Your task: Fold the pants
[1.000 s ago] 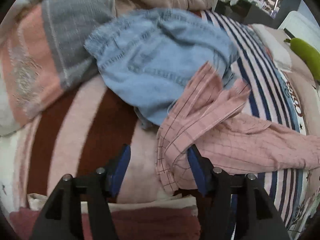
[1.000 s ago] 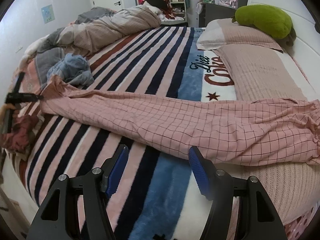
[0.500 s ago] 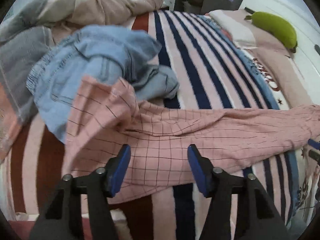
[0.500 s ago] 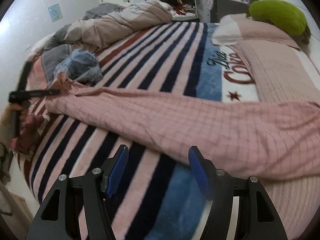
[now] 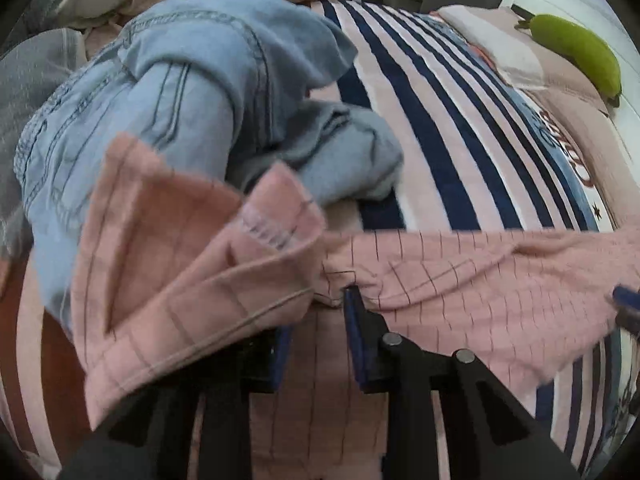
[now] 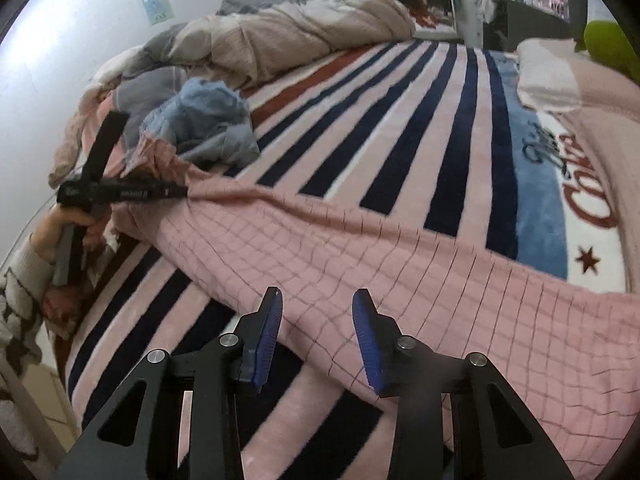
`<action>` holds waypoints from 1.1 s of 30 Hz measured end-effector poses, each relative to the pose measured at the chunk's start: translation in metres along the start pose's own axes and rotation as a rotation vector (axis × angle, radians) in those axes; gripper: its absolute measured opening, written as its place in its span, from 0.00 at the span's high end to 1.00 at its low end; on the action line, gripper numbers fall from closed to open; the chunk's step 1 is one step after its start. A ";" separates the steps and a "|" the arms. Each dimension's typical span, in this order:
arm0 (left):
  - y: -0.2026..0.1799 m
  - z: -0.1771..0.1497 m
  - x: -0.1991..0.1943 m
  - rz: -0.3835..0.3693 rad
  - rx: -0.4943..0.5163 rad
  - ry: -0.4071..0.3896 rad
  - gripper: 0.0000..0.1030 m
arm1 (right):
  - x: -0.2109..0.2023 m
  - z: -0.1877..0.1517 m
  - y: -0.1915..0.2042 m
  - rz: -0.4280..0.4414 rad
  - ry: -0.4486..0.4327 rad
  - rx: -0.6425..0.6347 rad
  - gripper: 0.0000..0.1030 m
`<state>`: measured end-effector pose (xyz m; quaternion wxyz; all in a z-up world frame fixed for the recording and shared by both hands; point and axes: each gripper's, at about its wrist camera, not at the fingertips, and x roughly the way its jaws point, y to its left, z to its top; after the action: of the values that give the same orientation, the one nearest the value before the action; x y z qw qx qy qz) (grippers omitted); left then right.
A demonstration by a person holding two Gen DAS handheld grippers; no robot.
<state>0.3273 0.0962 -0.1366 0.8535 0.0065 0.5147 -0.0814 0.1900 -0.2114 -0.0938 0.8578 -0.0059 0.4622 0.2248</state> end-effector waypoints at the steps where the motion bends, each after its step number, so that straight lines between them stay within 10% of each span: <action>1: 0.000 0.003 0.002 0.005 -0.002 -0.016 0.78 | 0.002 -0.002 -0.002 -0.003 0.009 0.007 0.69; 23: -0.011 0.044 -0.036 0.065 0.074 -0.293 0.58 | -0.017 -0.016 -0.015 -0.017 0.010 0.067 0.69; 26: -0.033 0.028 -0.057 0.041 0.121 -0.316 0.36 | -0.039 -0.026 -0.027 -0.061 -0.003 0.091 0.69; 33: -0.083 -0.010 -0.093 -0.109 0.129 -0.293 0.35 | -0.137 -0.086 -0.083 -0.298 -0.102 0.242 0.54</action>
<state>0.2644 0.0274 -0.0536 0.9116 0.0216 0.3778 -0.1605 0.0896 -0.3572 -0.0506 0.8984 0.0402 0.4356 0.0381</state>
